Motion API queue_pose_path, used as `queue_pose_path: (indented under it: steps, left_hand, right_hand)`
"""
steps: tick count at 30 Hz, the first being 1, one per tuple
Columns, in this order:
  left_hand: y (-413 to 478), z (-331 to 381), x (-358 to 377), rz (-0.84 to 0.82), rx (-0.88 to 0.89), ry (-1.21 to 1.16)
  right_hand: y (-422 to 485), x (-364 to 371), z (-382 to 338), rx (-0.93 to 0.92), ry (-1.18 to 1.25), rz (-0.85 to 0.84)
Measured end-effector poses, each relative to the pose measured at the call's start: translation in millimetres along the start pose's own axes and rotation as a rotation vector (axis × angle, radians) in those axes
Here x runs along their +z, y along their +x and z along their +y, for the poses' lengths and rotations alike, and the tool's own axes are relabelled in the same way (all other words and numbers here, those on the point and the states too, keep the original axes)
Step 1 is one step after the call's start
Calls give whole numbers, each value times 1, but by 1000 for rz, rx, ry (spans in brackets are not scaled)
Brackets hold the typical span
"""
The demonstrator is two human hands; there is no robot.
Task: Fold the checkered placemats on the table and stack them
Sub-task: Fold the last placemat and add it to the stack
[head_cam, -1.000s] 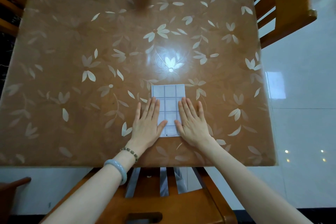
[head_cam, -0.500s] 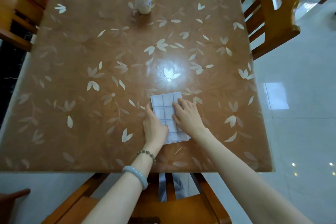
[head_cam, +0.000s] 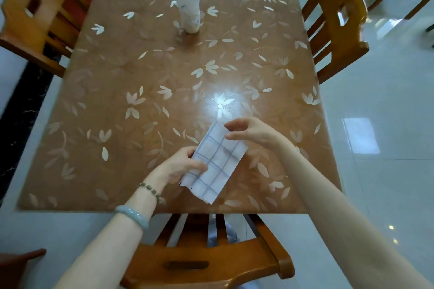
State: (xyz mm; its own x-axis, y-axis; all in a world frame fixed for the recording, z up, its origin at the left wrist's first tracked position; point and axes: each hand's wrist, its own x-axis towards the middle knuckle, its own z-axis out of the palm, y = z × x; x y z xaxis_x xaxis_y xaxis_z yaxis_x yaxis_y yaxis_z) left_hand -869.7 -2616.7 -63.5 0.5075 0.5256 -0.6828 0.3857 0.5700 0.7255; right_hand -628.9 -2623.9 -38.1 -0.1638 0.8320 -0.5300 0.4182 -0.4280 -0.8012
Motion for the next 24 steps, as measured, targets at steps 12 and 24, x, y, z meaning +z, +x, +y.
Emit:
queue_pose_path:
  steps: [12, 24]
  left_hand:
    - [-54, -2, -7, -163, 7, 89]
    - [-90, 21, 91, -27, 195, -371]
  right_hand:
    - [-90, 41, 9, 104, 451, 354]
    - [-226, 91, 38, 113, 954, 1004]
